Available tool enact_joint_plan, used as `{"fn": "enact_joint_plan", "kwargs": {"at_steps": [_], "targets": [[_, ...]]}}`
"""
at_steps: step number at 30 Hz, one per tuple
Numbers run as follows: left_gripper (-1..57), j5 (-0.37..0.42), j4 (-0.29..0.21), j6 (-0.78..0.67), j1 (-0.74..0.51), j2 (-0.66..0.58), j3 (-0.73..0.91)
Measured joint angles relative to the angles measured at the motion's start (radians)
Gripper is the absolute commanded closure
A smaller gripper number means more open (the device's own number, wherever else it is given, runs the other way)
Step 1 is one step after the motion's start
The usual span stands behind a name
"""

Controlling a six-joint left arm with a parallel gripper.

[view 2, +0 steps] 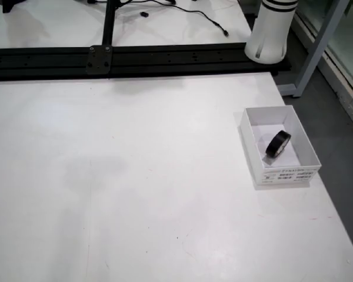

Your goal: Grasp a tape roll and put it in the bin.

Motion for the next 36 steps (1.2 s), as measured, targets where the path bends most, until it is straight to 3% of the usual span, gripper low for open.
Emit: {"fn": "enact_joint_plan", "kwargs": {"at_steps": [36], "targets": [[56.5,0.002,0.02,0.001,0.095,0.0,0.0]]}}
